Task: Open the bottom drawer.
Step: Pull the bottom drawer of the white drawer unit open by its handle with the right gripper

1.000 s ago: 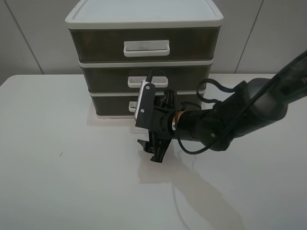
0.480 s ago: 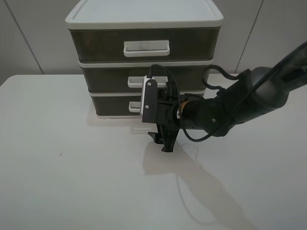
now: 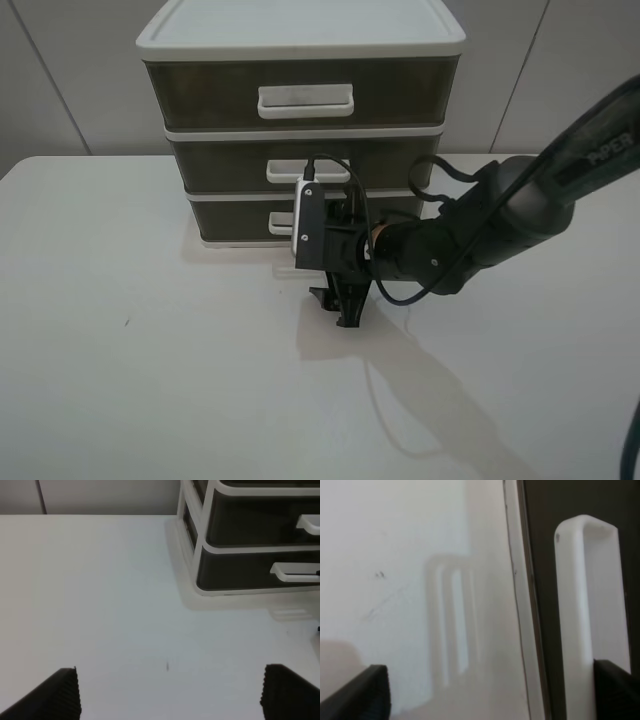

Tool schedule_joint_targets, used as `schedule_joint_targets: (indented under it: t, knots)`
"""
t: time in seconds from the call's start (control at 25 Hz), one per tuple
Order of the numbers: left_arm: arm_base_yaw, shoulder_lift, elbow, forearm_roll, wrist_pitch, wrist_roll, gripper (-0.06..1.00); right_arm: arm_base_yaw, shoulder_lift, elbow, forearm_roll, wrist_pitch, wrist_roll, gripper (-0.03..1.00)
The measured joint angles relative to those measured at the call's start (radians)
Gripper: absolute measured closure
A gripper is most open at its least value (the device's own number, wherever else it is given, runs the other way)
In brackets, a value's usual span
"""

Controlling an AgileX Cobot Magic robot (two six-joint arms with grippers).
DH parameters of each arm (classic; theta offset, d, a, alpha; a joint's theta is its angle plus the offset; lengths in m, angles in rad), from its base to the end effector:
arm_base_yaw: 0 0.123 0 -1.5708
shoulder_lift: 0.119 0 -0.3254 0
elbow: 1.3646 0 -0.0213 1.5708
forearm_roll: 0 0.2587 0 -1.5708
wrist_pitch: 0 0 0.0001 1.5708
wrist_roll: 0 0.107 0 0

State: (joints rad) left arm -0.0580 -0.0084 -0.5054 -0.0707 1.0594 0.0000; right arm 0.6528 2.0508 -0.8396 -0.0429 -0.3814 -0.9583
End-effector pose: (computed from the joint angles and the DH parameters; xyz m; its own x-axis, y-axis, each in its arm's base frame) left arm -0.0266 -0.0051 0.2755 -0.4445 -0.0088 -0.8958 0.0977 0.9935 -0.0583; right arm 0.3113 0.2402 0.0952 0.2271 -0.8842 -0.4082 -0.7858 0.0812 -0.6131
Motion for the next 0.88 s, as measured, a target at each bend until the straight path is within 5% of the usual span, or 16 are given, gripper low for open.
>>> schedule_joint_targets:
  t: [0.88]
  knots:
    - [0.0,0.0,0.0,0.0,0.0,0.0,0.2,-0.006,-0.01,-0.016,0.001,0.088,-0.001,0.18]
